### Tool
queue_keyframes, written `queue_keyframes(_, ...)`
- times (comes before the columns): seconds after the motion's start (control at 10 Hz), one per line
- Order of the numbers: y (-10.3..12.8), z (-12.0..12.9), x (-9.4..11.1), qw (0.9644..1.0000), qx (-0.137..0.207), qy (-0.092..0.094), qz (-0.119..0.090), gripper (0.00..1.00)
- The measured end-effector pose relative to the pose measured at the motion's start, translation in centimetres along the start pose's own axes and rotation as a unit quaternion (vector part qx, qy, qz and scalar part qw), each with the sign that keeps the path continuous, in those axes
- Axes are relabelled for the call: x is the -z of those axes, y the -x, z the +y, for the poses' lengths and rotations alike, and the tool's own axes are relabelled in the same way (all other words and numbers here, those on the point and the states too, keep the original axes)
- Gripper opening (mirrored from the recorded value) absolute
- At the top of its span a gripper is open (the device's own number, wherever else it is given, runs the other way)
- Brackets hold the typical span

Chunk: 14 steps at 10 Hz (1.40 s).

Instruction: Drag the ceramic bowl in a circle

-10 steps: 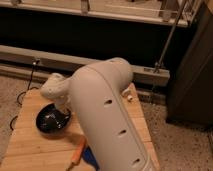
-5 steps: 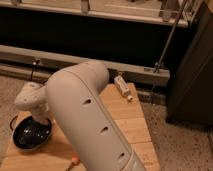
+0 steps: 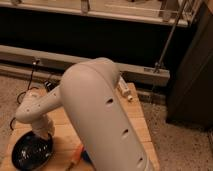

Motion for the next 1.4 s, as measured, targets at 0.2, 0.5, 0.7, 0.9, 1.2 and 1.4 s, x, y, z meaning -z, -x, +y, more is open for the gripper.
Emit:
queue_keyframes(0.2, -4.1, -2.8, -0.7, 0.9986, -0.047, 0.004, 0.022, 0.15)
queue_keyframes(0.5, -6.6, -9.7, -1.2, 0.9905, -0.135, -0.007, 0.025, 0.15)
queue_keyframes(0.7, -7.0, -14.3, -1.3, 0.9831, -0.180, -0.023, 0.023, 0.15)
queue_keyframes(0.9, -6.0, -18.9, -0.5, 0.9747, -0.219, -0.044, 0.011, 0.15)
queue_keyframes(1.2, -0.4, -20.5, 0.5, 0.9730, -0.222, -0.062, -0.015, 0.15)
queue_keyframes(1.4, 3.9, -18.1, 0.6, 0.9784, -0.196, -0.059, -0.027, 0.15)
